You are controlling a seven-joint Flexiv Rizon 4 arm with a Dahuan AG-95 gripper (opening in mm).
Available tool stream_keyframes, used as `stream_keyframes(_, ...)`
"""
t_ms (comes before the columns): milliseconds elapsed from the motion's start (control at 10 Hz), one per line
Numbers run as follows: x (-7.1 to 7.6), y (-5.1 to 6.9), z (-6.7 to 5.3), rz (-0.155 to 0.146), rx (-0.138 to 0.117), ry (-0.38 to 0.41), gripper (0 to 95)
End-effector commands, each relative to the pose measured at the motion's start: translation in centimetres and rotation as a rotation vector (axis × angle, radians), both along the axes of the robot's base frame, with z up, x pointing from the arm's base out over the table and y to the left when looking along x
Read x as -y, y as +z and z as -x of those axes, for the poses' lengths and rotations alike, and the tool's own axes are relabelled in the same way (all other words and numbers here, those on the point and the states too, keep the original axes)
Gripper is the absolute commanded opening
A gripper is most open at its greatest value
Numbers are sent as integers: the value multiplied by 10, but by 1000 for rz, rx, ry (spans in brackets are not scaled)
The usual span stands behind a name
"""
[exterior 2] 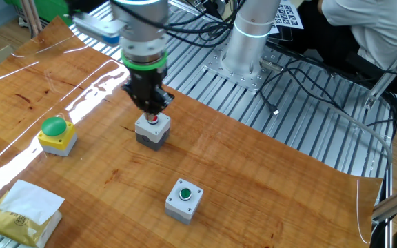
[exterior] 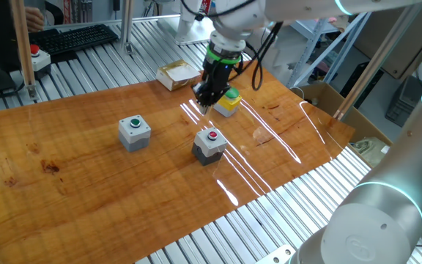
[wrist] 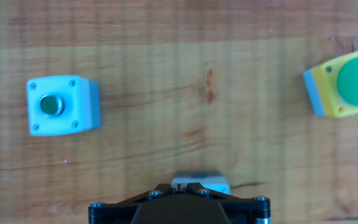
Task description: Press three buttons from left to right in sequence
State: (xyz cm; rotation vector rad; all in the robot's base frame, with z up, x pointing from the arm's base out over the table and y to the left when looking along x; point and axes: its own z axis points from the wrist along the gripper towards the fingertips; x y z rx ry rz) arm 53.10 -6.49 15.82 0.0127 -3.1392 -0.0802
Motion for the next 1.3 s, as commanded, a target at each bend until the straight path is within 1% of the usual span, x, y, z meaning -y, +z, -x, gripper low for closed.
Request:
stream_keyframes(100, 13, 2, -13, 2, -4, 3, 0)
stream_keyframes(200, 19, 2, -21, 2, -5, 4, 0)
stream_keyframes(400, 31, -2, -32, -1, -3, -3, 0)
stream_keyframes(500, 40, -4, -38, -2, 1, 1, 0)
stream_keyframes(600, 47, -4, -45, -2, 4, 7, 0)
stream_keyframes(700, 57, -2, -55, -3, 1, 16, 0)
stream_keyframes(900, 69, -2, -68, -5, -4, 20, 0)
stream_keyframes(1000, 73, -1, -71, -6, -4, 23, 0)
stream_keyframes(1100, 84, -1, -80, -6, -2, 35, 0)
stream_keyframes(1200, 84, -5, -80, -4, 11, 14, 0)
stream_keyframes(1300, 85, -7, -80, -11, 7, 7, 0)
